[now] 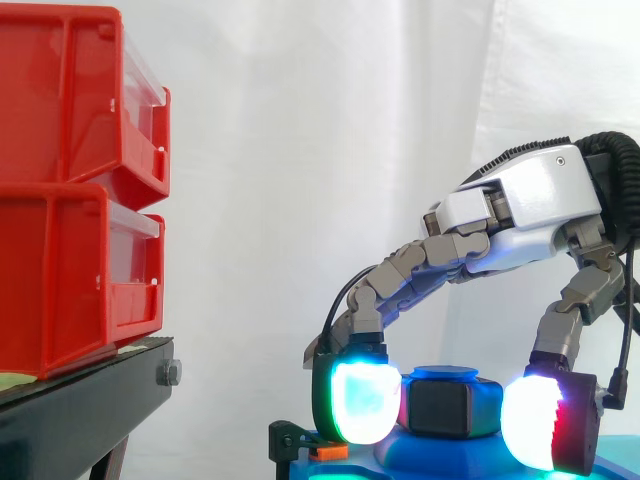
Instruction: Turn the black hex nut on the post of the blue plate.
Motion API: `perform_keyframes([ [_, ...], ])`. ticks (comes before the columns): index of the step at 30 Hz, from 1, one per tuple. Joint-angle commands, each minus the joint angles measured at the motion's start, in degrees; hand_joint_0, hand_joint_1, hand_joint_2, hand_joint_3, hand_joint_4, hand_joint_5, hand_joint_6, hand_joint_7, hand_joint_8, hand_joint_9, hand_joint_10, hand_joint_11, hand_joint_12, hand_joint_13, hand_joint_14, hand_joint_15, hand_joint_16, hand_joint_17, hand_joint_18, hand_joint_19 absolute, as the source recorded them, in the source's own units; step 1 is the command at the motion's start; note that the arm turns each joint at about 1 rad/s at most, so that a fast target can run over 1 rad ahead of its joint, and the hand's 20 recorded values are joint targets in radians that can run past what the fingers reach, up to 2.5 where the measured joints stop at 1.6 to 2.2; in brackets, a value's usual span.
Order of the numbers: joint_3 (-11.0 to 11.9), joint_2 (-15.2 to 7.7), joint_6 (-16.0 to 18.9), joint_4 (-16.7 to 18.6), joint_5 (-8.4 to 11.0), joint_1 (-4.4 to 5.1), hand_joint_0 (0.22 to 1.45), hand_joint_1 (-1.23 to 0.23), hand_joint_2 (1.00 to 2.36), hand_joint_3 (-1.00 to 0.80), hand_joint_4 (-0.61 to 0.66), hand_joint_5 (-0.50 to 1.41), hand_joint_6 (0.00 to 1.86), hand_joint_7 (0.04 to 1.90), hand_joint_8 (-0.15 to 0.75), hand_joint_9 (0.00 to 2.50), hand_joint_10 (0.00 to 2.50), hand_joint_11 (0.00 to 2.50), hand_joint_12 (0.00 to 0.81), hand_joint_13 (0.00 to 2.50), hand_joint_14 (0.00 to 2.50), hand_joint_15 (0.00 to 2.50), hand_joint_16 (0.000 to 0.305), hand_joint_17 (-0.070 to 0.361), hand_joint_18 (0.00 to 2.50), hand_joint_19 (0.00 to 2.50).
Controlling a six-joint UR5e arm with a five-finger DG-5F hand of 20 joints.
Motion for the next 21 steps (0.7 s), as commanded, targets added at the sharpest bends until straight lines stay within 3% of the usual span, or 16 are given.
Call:
perform_keyframes([
  [1,0.0,0.0,0.0,0.0,0.00,0.01,0.47,-0.89,1.00,-0.50,0.21,-0.21,0.50,1.04,0.193,0.35,0.01,0.15,0.319,0.36,0.01,0.15,0.052,0.117,0.22,0.23],
  [16,0.0,0.0,-0.1,0.0,-0.09,-0.07,0.46,-0.86,1.00,-0.50,0.20,-0.20,0.50,1.03,0.198,0.35,0.01,0.16,0.323,0.36,0.01,0.16,0.053,0.118,0.22,0.25],
  [21,0.0,0.0,-0.1,0.1,-0.09,-0.07,0.40,-0.78,1.00,-0.50,0.21,-0.22,0.50,0.93,0.221,0.35,0.01,0.16,0.352,0.37,0.01,0.15,0.059,0.132,0.25,0.24],
])
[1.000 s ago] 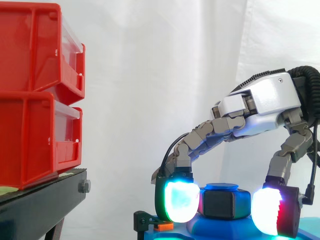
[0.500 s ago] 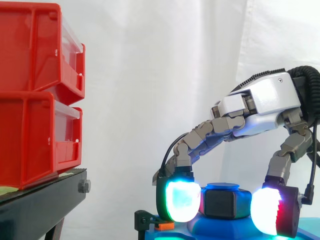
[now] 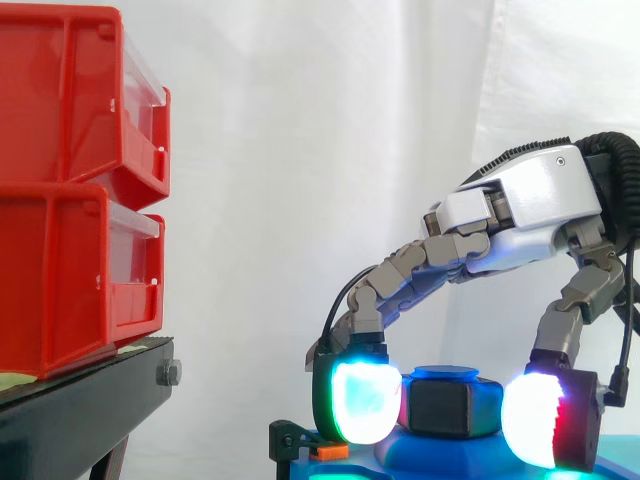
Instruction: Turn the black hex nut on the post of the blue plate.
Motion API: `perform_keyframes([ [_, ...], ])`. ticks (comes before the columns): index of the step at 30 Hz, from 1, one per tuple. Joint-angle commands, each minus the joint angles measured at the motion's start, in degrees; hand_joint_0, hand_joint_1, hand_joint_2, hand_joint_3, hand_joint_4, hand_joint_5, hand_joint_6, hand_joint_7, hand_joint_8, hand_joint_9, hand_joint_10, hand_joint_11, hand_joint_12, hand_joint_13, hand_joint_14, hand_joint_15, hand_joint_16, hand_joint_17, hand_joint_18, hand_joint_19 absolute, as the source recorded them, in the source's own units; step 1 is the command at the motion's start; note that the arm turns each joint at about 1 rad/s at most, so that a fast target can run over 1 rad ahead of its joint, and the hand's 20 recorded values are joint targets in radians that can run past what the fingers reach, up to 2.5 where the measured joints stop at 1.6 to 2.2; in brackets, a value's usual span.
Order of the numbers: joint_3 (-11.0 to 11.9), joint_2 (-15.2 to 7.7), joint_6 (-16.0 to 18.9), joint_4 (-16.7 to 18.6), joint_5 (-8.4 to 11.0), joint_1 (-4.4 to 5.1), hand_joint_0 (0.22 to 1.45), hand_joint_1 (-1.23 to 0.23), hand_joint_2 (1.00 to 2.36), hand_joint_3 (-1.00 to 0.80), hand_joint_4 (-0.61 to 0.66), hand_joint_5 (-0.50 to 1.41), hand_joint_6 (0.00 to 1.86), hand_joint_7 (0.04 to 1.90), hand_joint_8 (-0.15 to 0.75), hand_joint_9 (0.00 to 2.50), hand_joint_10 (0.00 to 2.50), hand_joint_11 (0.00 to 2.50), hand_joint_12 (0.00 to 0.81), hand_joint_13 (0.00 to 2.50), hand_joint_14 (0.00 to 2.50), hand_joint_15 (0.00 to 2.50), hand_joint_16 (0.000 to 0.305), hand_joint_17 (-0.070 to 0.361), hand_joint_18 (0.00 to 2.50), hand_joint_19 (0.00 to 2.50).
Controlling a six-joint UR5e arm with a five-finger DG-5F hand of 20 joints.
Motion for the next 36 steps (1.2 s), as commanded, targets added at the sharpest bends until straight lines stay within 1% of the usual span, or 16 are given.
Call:
perform_keyframes([
  [1,-0.1,0.0,0.0,0.1,0.00,0.05,0.39,-0.78,1.00,-0.50,0.21,-0.23,0.50,0.91,0.224,0.36,0.01,0.16,0.356,0.37,0.01,0.16,0.060,0.135,0.25,0.25],
  [4,0.0,0.0,-0.1,0.0,0.00,0.05,0.34,-0.80,1.00,-0.50,0.17,-0.26,0.50,0.81,0.234,0.35,0.01,0.16,0.379,0.38,0.01,0.16,0.066,0.149,0.26,0.26],
  [6,0.5,0.1,-0.3,-0.1,-0.53,-0.04,0.33,-0.81,1.00,-0.50,0.14,-0.28,0.50,0.77,0.232,0.34,0.01,0.16,0.383,0.37,0.01,0.16,0.067,0.151,0.26,0.26],
  [9,2.8,0.1,-0.3,-2.1,-0.71,0.05,0.31,-0.81,1.00,-0.50,0.10,-0.30,0.50,0.71,0.230,0.30,0.00,0.13,0.387,0.34,0.01,0.15,0.069,0.156,0.25,0.27],
  [10,3.2,0.0,-0.3,-2.6,-0.71,0.05,0.31,-0.79,1.00,-0.50,0.09,-0.30,0.50,0.69,0.221,0.25,0.00,0.10,0.390,0.34,0.01,0.15,0.070,0.158,0.24,0.26],
  [13,4.6,0.0,0.1,-4.3,-0.44,0.40,0.30,-0.76,1.00,-0.50,0.08,-0.30,0.50,0.68,0.221,0.24,0.00,0.07,0.390,0.32,0.01,0.15,0.070,0.158,0.22,0.26],
  [15,5.0,0.1,0.4,-4.8,-0.44,0.40,0.30,-0.76,1.00,-0.50,0.08,-0.30,0.50,0.68,0.221,0.23,0.00,0.07,0.389,0.31,0.01,0.15,0.070,0.157,0.21,0.26],
  [17,7.0,0.1,1.7,-5.4,-0.53,0.49,0.30,-0.75,1.00,-0.50,0.08,-0.30,0.50,0.67,0.221,0.23,0.00,0.06,0.388,0.30,0.01,0.14,0.070,0.157,0.20,0.26],
  [22,9.7,0.2,4.0,-7.2,-0.53,0.49,0.30,-0.70,1.00,-0.50,0.08,-0.30,0.50,0.67,0.223,0.22,0.00,0.06,0.389,0.29,0.00,0.13,0.070,0.157,0.19,0.26],
  [23,9.7,0.2,4.0,-7.2,-0.53,0.49,0.30,-0.69,1.00,-0.50,0.09,-0.30,0.50,0.67,0.223,0.22,0.00,0.05,0.390,0.29,0.00,0.13,0.070,0.157,0.19,0.26],
  [24,9.9,0.9,3.9,-9.4,-0.62,0.58,0.31,-0.67,1.00,-0.50,0.09,-0.30,0.50,0.67,0.224,0.22,0.00,0.06,0.389,0.29,0.00,0.13,0.070,0.157,0.18,0.26],
  [27,9.7,1.9,3.9,-11.9,-0.35,0.58,0.31,-0.64,1.00,-0.50,0.09,-0.30,0.50,0.67,0.225,0.22,0.00,0.06,0.391,0.28,0.00,0.13,0.069,0.156,0.18,0.26],
  [29,9.2,3.5,3.7,-15.7,0.17,0.67,0.31,-0.63,1.00,-0.50,0.09,-0.30,0.50,0.67,0.225,0.22,0.00,0.06,0.390,0.28,0.00,0.13,0.069,0.156,0.17,0.27],
  [31,8.8,4.2,3.4,-17.1,0.53,0.67,0.31,-0.61,1.00,-0.50,0.10,-0.30,0.50,0.67,0.225,0.22,0.00,0.06,0.390,0.28,0.00,0.12,0.069,0.155,0.17,0.26],
  [34,6.8,6.4,2.8,-19.4,2.11,0.67,0.32,-0.59,1.00,-0.50,0.10,-0.30,0.50,0.68,0.226,0.22,0.00,0.06,0.389,0.28,0.01,0.13,0.069,0.155,0.17,0.27],
  [36,3.8,8.8,2.8,-19.5,4.30,0.76,0.32,-0.58,1.00,-0.50,0.11,-0.30,0.50,0.68,0.228,0.23,0.00,0.05,0.387,0.28,0.00,0.12,0.068,0.154,0.17,0.27],
])
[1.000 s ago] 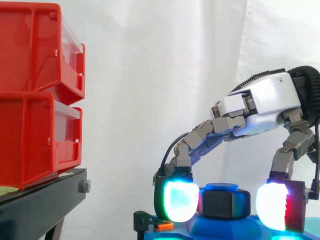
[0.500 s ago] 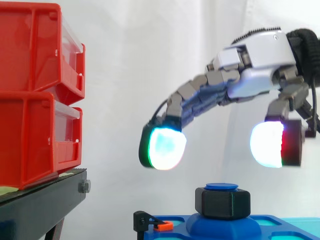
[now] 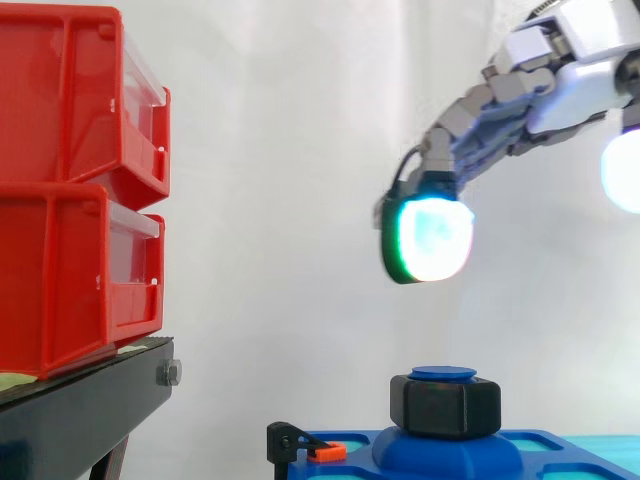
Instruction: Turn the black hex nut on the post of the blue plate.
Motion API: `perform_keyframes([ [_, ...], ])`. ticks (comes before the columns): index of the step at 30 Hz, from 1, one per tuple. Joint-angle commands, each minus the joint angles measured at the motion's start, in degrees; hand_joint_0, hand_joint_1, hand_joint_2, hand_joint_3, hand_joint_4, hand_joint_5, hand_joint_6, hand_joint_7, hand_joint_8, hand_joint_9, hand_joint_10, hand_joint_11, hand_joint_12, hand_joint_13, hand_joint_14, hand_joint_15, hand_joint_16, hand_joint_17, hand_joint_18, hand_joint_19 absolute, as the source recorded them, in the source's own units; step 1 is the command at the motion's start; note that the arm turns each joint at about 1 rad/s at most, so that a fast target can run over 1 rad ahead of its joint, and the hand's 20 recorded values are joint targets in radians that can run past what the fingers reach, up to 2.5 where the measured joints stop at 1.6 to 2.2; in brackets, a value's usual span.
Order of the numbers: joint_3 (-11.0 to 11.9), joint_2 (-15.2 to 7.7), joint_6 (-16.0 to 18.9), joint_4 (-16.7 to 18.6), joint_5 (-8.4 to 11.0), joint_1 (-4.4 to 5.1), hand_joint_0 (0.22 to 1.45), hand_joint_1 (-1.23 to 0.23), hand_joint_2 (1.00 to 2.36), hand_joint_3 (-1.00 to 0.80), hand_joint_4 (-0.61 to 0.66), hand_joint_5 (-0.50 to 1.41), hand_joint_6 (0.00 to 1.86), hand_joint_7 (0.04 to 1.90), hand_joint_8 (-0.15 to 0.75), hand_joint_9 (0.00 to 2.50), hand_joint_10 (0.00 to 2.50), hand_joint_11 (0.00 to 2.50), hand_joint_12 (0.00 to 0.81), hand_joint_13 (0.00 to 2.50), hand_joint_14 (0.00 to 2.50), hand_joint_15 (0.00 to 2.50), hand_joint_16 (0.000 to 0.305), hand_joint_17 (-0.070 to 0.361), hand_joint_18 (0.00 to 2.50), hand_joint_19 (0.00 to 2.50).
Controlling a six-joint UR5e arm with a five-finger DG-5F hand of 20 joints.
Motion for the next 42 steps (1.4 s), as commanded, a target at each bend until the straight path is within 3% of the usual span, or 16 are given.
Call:
perform_keyframes([
  [1,-4.7,3.8,-0.1,-0.9,3.03,0.15,0.32,-0.57,1.00,-0.50,0.11,-0.29,0.50,0.68,0.228,0.23,0.00,0.04,0.387,0.28,0.00,0.13,0.068,0.153,0.16,0.26],
  [3,-6.8,5.4,0.0,-0.7,3.91,0.32,0.33,-0.55,1.00,-0.50,0.12,-0.29,0.50,0.68,0.229,0.23,0.00,0.05,0.382,0.28,0.00,0.13,0.067,0.150,0.15,0.27],
  [5,-13.1,10.2,1.3,0.9,6.02,0.76,0.34,-0.54,1.00,-0.50,0.12,-0.29,0.50,0.68,0.226,0.24,0.00,0.04,0.378,0.28,0.00,0.11,0.066,0.149,0.16,0.26],
  [6,-14.3,11.1,1.7,1.5,6.37,0.76,0.34,-0.54,1.00,-0.50,0.12,-0.29,0.50,0.68,0.226,0.25,0.00,0.05,0.374,0.28,0.00,0.12,0.066,0.148,0.16,0.26],
  [8,-19.6,14.6,3.7,3.5,8.13,1.03,0.34,-0.54,1.00,-0.50,0.13,-0.28,0.50,0.68,0.226,0.25,0.00,0.04,0.372,0.28,0.00,0.11,0.065,0.147,0.15,0.26],
  [10,-22.5,16.8,4.8,4.4,9.01,1.20,0.35,-0.53,1.00,-0.50,0.13,-0.28,0.50,0.69,0.225,0.25,0.00,0.04,0.368,0.27,0.00,0.11,0.064,0.144,0.15,0.25],
  [15,-37.3,25.5,14.6,14.9,16.04,2.61,0.36,-0.52,1.00,-0.50,0.13,-0.28,0.50,0.69,0.222,0.25,0.00,0.04,0.364,0.27,0.00,0.11,0.063,0.141,0.14,0.26],
  [18,-39.7,26.7,17.2,17.1,17.09,2.96,0.36,-0.52,1.00,-0.50,0.13,-0.28,0.50,0.69,0.220,0.25,0.00,0.04,0.364,0.27,0.00,0.12,0.063,0.141,0.13,0.24],
  [19,-41.7,27.5,20.3,19.4,18.24,3.40,0.36,-0.52,1.00,-0.50,0.13,-0.28,0.50,0.69,0.217,0.25,0.00,0.05,0.363,0.27,0.00,0.12,0.063,0.142,0.11,0.25],
  [20,-41.7,27.5,20.3,19.4,18.24,3.40,0.36,-0.52,1.00,-0.50,0.13,-0.28,0.50,0.69,0.217,0.25,0.00,0.03,0.363,0.27,0.00,0.12,0.063,0.142,0.11,0.24],
  [23,-44.4,27.5,31.2,22.0,22.19,4.28,0.35,-0.53,1.00,-0.50,0.13,-0.28,0.50,0.69,0.217,0.24,0.00,0.04,0.365,0.25,0.00,0.12,0.064,0.144,0.09,0.24],
  [27,-44.7,27.4,44.7,23.6,26.32,5.24,0.36,-0.54,1.00,-0.50,0.13,-0.28,0.50,0.69,0.211,0.23,0.00,0.05,0.364,0.24,0.00,0.11,0.064,0.143,0.04,0.23],
  [30,-44.7,27.4,48.4,25.3,28.26,5.51,0.37,-0.57,1.00,-0.50,0.13,-0.27,0.50,0.69,0.208,0.24,0.00,0.04,0.357,0.24,0.00,0.12,0.062,0.139,0.03,0.22],
  [34,-44.7,27.4,47.3,26.6,29.05,5.68,0.38,-0.58,1.00,-0.50,0.14,-0.26,0.50,0.69,0.206,0.26,0.00,0.03,0.351,0.25,0.00,0.12,0.061,0.136,0.01,0.22],
  [37,-44.7,27.4,40.7,27.1,30.81,5.42,0.39,-0.59,1.00,-0.50,0.14,-0.26,0.50,0.69,0.208,0.32,0.00,0.03,0.343,0.26,0.00,0.12,0.059,0.133,0.00,0.21],
  [42,-44.7,27.4,36.6,27.1,32.39,5.07,0.40,-0.58,1.00,-0.50,0.14,-0.25,0.50,0.68,0.201,0.33,0.00,0.03,0.332,0.22,0.00,0.11,0.056,0.126,0.00,0.19],
])
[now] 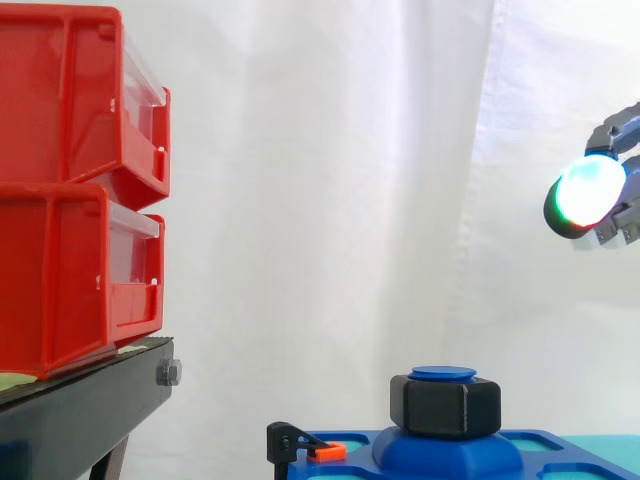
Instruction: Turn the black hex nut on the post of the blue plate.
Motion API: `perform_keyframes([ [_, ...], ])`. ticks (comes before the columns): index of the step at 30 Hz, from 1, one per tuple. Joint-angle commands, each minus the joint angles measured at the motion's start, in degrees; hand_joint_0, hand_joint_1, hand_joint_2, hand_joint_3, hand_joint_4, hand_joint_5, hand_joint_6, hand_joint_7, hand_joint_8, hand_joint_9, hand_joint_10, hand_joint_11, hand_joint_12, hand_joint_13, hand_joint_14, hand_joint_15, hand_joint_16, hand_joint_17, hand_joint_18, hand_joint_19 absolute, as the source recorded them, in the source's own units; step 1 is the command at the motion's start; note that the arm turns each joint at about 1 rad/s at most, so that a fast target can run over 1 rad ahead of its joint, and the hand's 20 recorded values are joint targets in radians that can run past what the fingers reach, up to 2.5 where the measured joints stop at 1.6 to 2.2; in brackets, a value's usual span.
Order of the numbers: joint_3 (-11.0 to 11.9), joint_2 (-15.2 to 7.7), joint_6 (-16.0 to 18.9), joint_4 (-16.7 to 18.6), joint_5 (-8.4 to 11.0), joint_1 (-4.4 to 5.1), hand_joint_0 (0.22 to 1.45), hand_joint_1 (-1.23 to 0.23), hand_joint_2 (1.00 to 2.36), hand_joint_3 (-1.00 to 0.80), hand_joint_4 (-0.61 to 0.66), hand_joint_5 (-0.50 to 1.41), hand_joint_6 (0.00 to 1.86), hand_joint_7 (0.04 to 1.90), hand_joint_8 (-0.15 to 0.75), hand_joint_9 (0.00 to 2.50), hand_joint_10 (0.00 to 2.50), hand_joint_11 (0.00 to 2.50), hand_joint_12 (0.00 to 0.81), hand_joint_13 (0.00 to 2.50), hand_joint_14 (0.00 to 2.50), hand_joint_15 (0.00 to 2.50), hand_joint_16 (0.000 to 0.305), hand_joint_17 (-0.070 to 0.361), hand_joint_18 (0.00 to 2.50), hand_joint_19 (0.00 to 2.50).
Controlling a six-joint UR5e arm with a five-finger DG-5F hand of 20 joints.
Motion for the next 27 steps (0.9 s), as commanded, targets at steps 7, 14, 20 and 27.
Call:
perform_keyframes([
  [7,0.0,0.0,-4.3,0.1,1.23,-0.20,0.40,-0.54,1.00,-0.50,0.13,-0.25,0.50,0.68,0.185,0.13,0.00,0.00,0.330,0.00,0.00,0.05,0.052,0.118,0.00,0.13],
  [14,0.0,0.1,-4.3,0.1,1.23,-0.11,0.40,-0.48,1.00,-0.50,0.13,-0.26,0.50,0.68,0.172,0.00,0.00,0.00,0.315,0.00,0.00,0.05,0.050,0.112,0.00,0.11],
  [20,0.0,0.1,-4.3,0.1,1.23,-0.11,0.40,-0.48,1.00,-0.50,0.11,-0.26,0.50,0.67,0.162,0.00,0.00,0.00,0.302,0.00,0.00,0.05,0.048,0.108,0.00,0.11],
  [27,0.0,0.0,-4.3,0.1,1.23,-0.02,0.40,-0.47,1.00,-0.50,0.10,-0.27,0.50,0.66,0.154,0.00,0.00,0.00,0.301,0.00,0.00,0.03,0.050,0.112,0.00,0.10],
])
